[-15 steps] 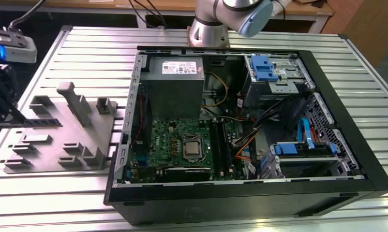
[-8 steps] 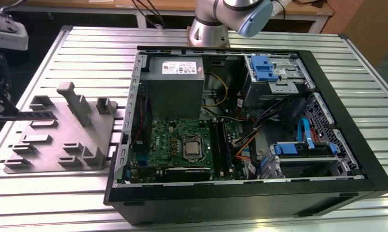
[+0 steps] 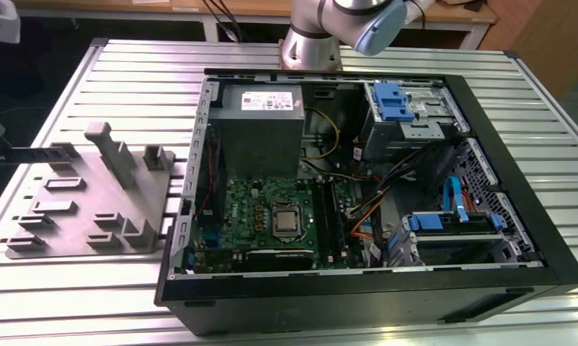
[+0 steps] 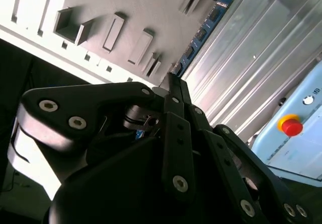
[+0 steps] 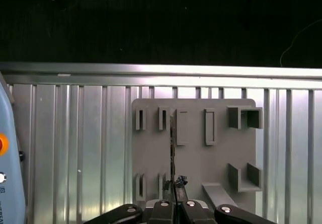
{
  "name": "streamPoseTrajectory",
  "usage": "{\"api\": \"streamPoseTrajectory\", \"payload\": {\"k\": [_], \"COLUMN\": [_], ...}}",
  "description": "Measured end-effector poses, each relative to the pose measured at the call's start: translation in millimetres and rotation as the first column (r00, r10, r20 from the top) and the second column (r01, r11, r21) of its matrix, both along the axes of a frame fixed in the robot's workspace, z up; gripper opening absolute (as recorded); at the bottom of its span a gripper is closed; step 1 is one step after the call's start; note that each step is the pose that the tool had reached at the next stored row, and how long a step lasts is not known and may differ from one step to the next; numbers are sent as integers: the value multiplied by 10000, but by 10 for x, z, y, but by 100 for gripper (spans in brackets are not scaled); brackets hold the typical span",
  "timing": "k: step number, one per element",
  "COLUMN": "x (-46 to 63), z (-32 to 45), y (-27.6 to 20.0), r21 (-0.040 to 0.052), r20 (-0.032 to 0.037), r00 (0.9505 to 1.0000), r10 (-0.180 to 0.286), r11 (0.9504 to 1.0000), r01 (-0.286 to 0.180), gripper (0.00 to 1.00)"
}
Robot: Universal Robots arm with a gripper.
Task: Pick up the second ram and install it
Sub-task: 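Pick up the second ram and move it above second insertion slot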
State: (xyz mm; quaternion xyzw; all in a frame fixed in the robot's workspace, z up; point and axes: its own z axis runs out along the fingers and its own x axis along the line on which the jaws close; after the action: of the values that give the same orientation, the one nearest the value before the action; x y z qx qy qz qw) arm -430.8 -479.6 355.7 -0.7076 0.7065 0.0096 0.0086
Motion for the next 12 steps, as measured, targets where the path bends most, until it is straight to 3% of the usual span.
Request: {"api": "streamPoseTrajectory", "payload": {"k": [8, 12], "x": [0, -1], "z": [307, 391], "y": [0, 0], "r21": [6, 9], "r20": [15, 21], "r00": [10000, 10000], "r10": [-1, -1], "r11": [10000, 10000], "r01": [1, 1], "gripper": [8, 8]}}
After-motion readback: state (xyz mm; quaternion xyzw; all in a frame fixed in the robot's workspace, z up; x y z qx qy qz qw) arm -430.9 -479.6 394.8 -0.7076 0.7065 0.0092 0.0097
